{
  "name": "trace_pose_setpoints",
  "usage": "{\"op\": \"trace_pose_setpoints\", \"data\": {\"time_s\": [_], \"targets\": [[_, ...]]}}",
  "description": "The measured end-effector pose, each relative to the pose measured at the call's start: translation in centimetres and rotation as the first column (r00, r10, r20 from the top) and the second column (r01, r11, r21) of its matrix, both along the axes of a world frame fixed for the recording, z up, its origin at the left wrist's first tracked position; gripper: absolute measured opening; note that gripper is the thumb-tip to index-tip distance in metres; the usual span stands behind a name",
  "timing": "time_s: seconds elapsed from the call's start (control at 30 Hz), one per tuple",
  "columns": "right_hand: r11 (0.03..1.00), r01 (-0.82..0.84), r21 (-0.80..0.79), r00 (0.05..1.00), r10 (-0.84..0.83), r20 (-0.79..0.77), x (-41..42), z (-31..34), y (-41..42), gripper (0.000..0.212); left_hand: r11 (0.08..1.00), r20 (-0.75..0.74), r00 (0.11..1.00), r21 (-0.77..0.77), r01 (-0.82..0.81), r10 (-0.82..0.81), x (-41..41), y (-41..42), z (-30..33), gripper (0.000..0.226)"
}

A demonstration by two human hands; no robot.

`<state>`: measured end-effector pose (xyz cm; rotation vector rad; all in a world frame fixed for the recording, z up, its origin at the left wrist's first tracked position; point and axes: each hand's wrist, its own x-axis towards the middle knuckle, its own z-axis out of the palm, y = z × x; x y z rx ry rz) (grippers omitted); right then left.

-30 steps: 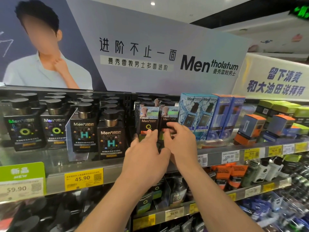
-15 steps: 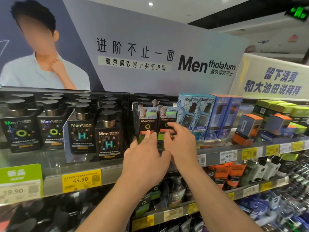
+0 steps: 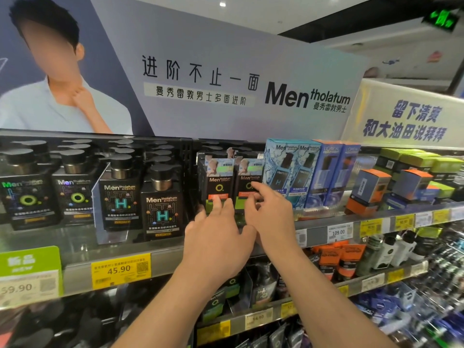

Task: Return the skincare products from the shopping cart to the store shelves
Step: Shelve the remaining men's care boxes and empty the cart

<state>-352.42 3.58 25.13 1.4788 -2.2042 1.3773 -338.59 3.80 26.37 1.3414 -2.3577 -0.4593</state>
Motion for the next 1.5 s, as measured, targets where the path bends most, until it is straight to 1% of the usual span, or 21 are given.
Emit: {"op": "trace_pose_setpoints", "data": {"time_s": [0.1, 0.23, 0.33, 0.43, 0.53, 0.67, 0.8, 0.9, 1.0, 1.13, 1.2, 1.27, 1.33, 1.4, 1.5], "targets": [[1.000, -0.002, -0.005, 1.000, 0.003, 0.003, 0.0, 0.0, 0.0, 0.040, 1.000, 0.008, 1.000, 0.000, 0.004, -0.004, -0.1, -0.1, -0.2, 0.074], [0.999, -0.019, -0.049, 0.998, 0.022, 0.058, 0.0, 0.2, 0.2, 0.038, 1.000, -0.051, 0.999, -0.002, 0.013, -0.013, 0.2, -0.1, -0.1, 0.076], [0.987, -0.064, -0.149, 0.987, 0.084, 0.135, -0.1, -0.1, 0.8, 0.031, 0.999, -0.144, 0.989, -0.022, 0.034, -0.037, 0.6, 0.0, -0.2, 0.080], [0.957, -0.109, -0.268, 0.964, 0.168, 0.206, -0.1, -0.5, 2.1, 0.024, 0.993, -0.284, 0.953, -0.077, 0.087, -0.105, 1.2, 0.2, -0.3, 0.081], [0.944, -0.115, -0.309, 0.954, 0.192, 0.231, 0.0, -0.7, 3.9, 0.022, 0.982, -0.378, 0.908, -0.119, 0.147, -0.182, 1.7, 0.6, -0.4, 0.081], [0.950, -0.076, -0.303, 0.953, 0.158, 0.258, 0.1, -1.1, 6.6, 0.022, 0.968, -0.419, 0.875, -0.170, 0.187, -0.242, 1.9, 1.3, -0.5, 0.084], [0.957, -0.002, -0.291, 0.958, 0.085, 0.273, -0.3, -2.0, 10.3, 0.023, 0.942, -0.444, 0.832, -0.191, 0.274, -0.332, 1.5, 2.3, -0.7, 0.084], [0.955, 0.075, -0.288, 0.956, 0.013, 0.292, -0.9, -3.0, 13.8, 0.027, 0.902, -0.485, 0.762, -0.200, 0.383, -0.430, 0.4, 3.6, -1.5, 0.082], [0.952, 0.150, -0.267, 0.963, -0.080, 0.257, -1.7, -3.9, 17.5, 0.033, 0.820, -0.521, 0.658, -0.162, 0.550, -0.544, -1.4, 5.6, -2.7, 0.081], [0.923, 0.327, -0.202, 0.923, -0.267, 0.275, -2.3, -5.1, 22.8, 0.026, 0.624, -0.567, 0.477, -0.087, 0.776, -0.672, -4.7, 8.9, -5.1, 0.085], [0.889, 0.428, -0.163, 0.879, -0.368, 0.304, -2.5, -6.5, 25.7, 0.030, 0.564, -0.583, 0.442, -0.035, 0.825, -0.682, -6.3, 10.8, -6.6, 0.091], [0.845, 0.519, -0.130, 0.827, -0.458, 0.326, -2.1, -7.8, 28.7, 0.031, 0.505, -0.613, 0.409, 0.019, 0.863, -0.676, -7.7, 12.6, -8.0, 0.083], [0.796, 0.596, -0.101, 0.769, -0.530, 0.359, -1.4, -9.0, 31.8, 0.028, 0.414, -0.620, 0.362, 0.065, 0.908, -0.696, -9.0, 14.7, -9.5, 0.079], [0.748, 0.660, -0.067, 0.707, -0.589, 0.391, -0.5, -10.3, 34.9, 0.028, 0.325, -0.597, 0.349, 0.153, 0.933, -0.722, -10.1, 17.0, -10.9, 0.086], [0.679, 0.734, 0.003, 0.607, -0.658, 0.446, 0.6, -12.3, 39.4, 0.028, 0.252, -0.539, 0.351, 0.251, 0.935, -0.765, -11.3, 20.7, -13.0, 0.085]]}}
